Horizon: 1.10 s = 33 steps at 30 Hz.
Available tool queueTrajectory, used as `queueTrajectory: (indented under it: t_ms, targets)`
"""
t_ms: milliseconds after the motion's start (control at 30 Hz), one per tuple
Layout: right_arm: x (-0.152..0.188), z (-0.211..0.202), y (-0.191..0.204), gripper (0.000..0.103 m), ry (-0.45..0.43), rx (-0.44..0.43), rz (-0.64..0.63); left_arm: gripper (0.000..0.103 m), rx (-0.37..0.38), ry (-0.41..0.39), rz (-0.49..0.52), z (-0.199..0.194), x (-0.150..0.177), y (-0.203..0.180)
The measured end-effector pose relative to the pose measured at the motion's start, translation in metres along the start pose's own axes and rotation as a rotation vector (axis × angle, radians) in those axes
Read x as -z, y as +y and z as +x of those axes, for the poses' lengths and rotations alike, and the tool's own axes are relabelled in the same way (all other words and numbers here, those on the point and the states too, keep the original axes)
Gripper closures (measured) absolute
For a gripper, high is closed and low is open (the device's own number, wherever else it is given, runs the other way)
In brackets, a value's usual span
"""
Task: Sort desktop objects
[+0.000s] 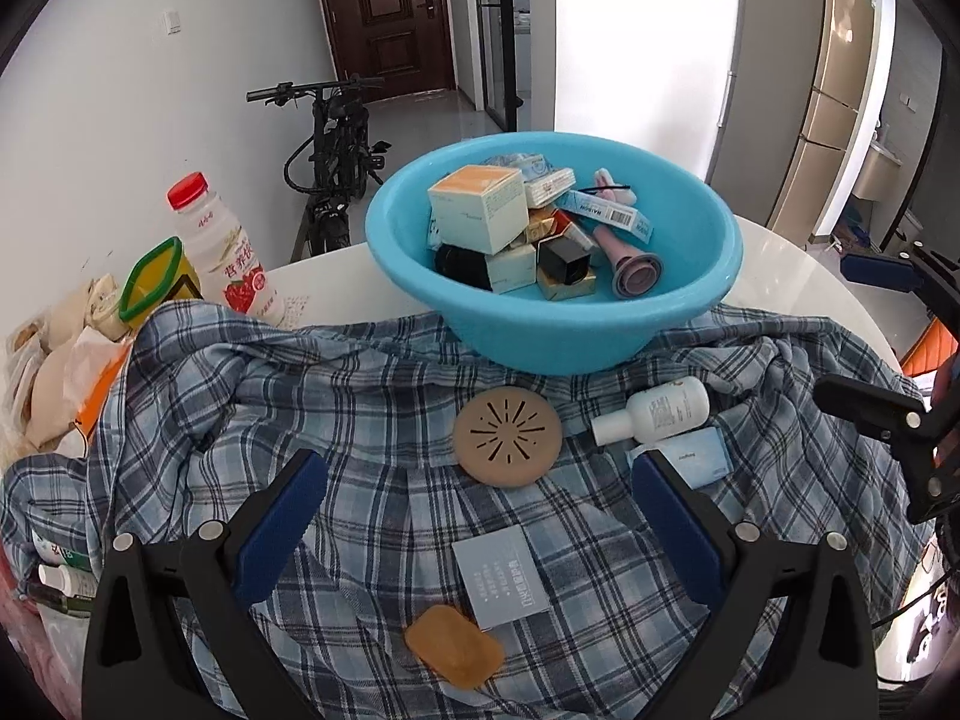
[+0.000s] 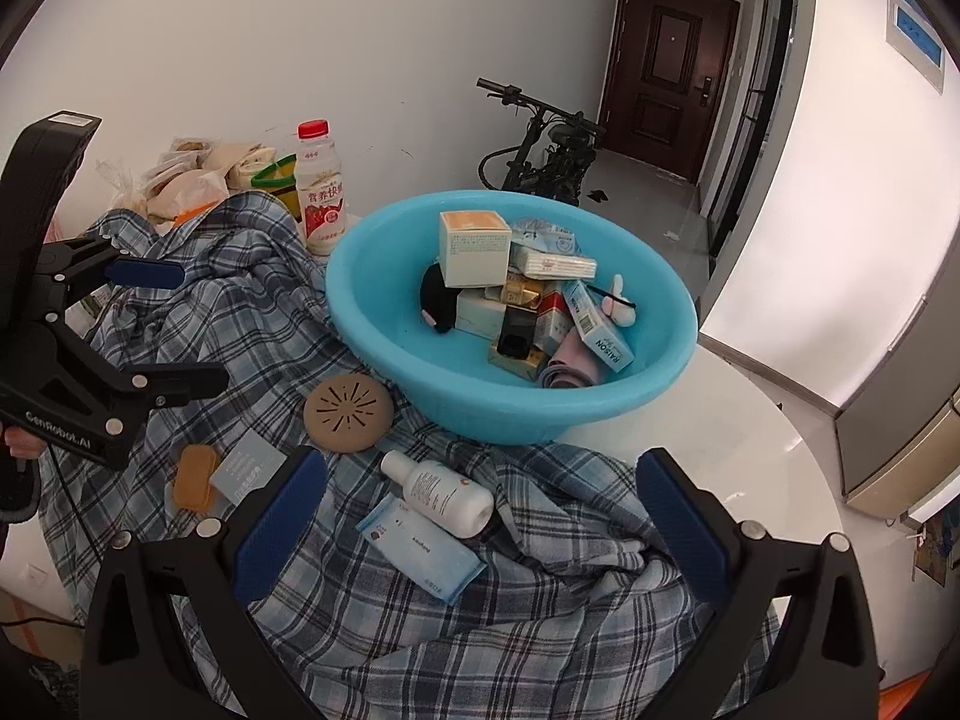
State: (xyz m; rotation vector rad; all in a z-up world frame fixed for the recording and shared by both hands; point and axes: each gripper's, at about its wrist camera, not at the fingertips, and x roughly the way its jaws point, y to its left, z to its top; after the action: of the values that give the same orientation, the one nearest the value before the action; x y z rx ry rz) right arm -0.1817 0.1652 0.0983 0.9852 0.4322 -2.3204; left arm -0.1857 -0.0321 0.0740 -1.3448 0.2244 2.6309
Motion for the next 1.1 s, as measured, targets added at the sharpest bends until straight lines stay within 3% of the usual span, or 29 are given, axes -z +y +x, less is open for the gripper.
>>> queueTrajectory:
  t_ms: [567,1100]
  targets:
    - [0.068,0.026,-0.011,0.000,0.069,-0.055,0.145,0.000,0.021,0.112,-0.006,0.039,0.064,-0.005]
    - [0.088,0.042,-0.004,0.000,0.115,-0.055,0.168,0.000,0.047,0.168,-0.051,0.080,0.072,-0.005]
